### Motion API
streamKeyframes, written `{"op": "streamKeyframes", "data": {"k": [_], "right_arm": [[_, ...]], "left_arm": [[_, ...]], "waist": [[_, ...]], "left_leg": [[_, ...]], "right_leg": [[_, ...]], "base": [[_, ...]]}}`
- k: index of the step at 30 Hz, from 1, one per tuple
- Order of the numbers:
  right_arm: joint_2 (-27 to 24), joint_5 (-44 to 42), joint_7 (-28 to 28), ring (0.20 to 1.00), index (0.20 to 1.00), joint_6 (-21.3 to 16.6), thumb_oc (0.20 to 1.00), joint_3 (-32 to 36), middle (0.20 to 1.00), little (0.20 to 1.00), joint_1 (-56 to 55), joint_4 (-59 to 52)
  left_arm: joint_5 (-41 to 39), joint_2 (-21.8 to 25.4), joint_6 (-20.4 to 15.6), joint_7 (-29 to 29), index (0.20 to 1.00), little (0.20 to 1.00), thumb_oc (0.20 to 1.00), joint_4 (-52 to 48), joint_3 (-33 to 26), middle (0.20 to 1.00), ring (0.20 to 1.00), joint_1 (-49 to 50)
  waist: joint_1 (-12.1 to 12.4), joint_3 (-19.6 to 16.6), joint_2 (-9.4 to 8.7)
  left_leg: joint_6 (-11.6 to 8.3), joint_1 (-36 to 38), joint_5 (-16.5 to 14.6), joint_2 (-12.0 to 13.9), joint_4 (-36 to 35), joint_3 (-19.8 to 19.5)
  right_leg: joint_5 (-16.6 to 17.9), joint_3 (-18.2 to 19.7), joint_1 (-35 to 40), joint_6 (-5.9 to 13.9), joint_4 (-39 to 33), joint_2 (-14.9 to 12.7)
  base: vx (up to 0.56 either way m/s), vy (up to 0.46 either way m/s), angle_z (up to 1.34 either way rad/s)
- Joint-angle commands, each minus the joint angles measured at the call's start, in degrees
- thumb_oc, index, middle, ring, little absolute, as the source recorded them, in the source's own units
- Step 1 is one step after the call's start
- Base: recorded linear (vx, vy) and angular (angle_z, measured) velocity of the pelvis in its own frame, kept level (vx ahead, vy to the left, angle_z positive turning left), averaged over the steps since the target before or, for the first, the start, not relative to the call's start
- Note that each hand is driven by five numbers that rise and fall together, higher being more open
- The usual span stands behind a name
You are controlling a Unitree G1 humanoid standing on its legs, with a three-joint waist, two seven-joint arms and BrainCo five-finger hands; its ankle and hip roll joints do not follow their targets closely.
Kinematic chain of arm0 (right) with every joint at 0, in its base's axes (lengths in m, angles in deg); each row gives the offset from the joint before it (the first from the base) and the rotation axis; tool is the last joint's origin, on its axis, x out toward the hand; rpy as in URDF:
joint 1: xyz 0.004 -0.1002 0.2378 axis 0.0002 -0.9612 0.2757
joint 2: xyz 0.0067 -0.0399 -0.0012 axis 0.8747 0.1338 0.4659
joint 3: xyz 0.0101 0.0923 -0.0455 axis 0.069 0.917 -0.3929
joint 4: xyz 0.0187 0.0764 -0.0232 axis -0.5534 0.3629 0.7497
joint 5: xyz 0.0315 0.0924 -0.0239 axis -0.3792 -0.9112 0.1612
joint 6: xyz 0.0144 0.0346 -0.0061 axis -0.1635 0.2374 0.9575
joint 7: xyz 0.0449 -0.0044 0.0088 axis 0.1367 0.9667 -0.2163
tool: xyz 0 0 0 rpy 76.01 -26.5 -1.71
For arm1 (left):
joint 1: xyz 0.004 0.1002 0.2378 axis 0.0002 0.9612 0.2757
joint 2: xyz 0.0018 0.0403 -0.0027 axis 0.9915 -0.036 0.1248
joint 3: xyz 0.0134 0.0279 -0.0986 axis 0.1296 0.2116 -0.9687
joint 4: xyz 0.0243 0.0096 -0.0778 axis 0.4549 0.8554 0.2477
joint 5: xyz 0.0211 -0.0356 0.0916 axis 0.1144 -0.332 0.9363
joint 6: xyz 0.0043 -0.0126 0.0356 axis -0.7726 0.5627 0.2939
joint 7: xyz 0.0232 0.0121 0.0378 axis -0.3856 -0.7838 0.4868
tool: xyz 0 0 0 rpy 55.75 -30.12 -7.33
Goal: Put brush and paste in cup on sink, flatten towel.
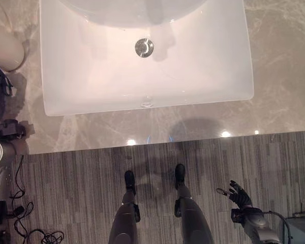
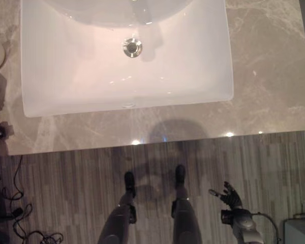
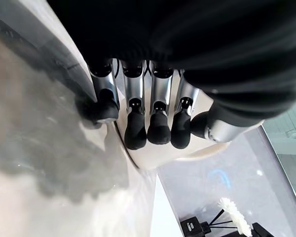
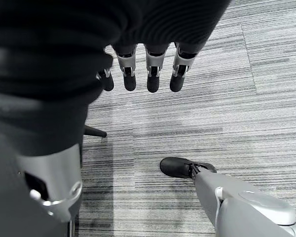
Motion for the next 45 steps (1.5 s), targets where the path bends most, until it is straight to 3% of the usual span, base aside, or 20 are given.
{"op": "streamKeyframes", "data": {"k": [1, 12, 19, 29, 37, 42, 45], "right_arm": [[-1.5, 0.6, 1.0, 1.0, 1.0, -0.8, 1.0, -0.9, 1.0, 1.0, 0.3, 0.4], [-2.1, 0.5, 0.9, 1.0, 1.0, -1.0, 1.0, -1.6, 1.0, 1.0, 0.2, -0.3], [-2.4, -0.2, 0.7, 1.0, 1.0, -1.3, 1.0, -2.4, 1.0, 1.0, 0.2, -0.2], [-2.4, -0.3, 0.6, 1.0, 1.0, -1.4, 1.0, -3.8, 1.0, 1.0, 0.7, 1.1], [-2.4, -0.1, 0.5, 1.0, 1.0, -1.2, 1.0, -5.0, 1.0, 1.0, 0.6, 1.6], [-2.0, 0.8, 0.7, 1.0, 1.0, -0.5, 1.0, -4.1, 1.0, 1.0, 0.9, 5.0], [-1.1, 2.5, 0.7, 1.0, 1.0, -0.1, 1.0, -2.7, 1.0, 1.0, 0.1, 6.8]], "left_arm": [[1.1, 2.9, 0.5, 1.2, 0.2, 0.2, 0.2, 5.5, 3.0, 0.2, 0.2, -1.2], [1.7, 7.2, 0.8, 1.6, 0.2, 0.2, 0.2, 10.9, 7.2, 0.2, 0.2, -8.2], [1.3, 11.4, 0.9, 2.9, 0.2, 0.2, 0.2, 18.3, 12.9, 0.2, 0.2, -18.2], [1.0, 13.5, 1.2, 3.3, 0.2, 0.2, 0.2, 25.0, 20.1, 0.2, 0.2, -27.6], [0.5, 10.6, 0.1, 2.8, 0.2, 0.2, 0.2, 20.7, 20.9, 0.2, 0.2, -26.3], [0.0, 5.2, -1.4, 1.5, 0.2, 0.2, 0.2, 10.0, 14.4, 0.2, 0.2, -15.1], [-2.2, -2.4, -2.8, -0.9, 0.2, 0.2, 0.2, 1.4, 9.4, 0.2, 0.2, -5.4]], "waist": [[-1.0, -0.9, -1.6], [-1.7, -0.9, -1.8], [-2.6, -0.6, -2.2], [-3.1, -0.5, -2.54], [-2.8, -0.8, -2.45], [-1.8, -2.0, -2.11], [-1.1, -3.2, -2.03]], "left_leg": [[-1.72, -0.4, 1.6, 0.3, 0.2, -2.0], [-1.85, -1.0, 1.8, 0.6, 0.2, -1.8], [-1.98, -2.1, 1.8, 0.8, 0.2, -1.7], [-2.07, -3.5, 2.2, 0.8, 0.2, -1.7], [-1.95, -1.8, 1.8, 0.7, 0.2, -1.6], [-1.68, 1.3, 1.1, 0.6, 0.2, -1.4], [-1.35, 5.6, -0.1, 0.6, 0.2, -1.1]], "right_leg": [[-0.5, 2.4, 1.3, 4.73, 0.0, -3.5], [-0.4, 2.7, 0.4, 4.76, 0.0, -3.2], [0.0, 2.9, -0.8, 5.11, 0.0, -3.0], [0.6, 3.2, -2.1, 5.29, 0.0, -2.7], [0.2, 3.6, -0.7, 5.07, 0.0, -2.7], [-0.5, 3.5, 2.3, 4.6, 0.0, -2.9], [-1.7, 3.3, 6.5, 4.01, 0.0, -2.9]], "base": [[0.0, 0.0, 0.0], [0.0, 0.001, -0.01], [0.0, 0.0, 0.0], [0.0, 0.0, 0.0], [0.0, 0.002, -0.02], [0.01, -0.007, -0.07], [0.06, -0.013, -0.03]]}}
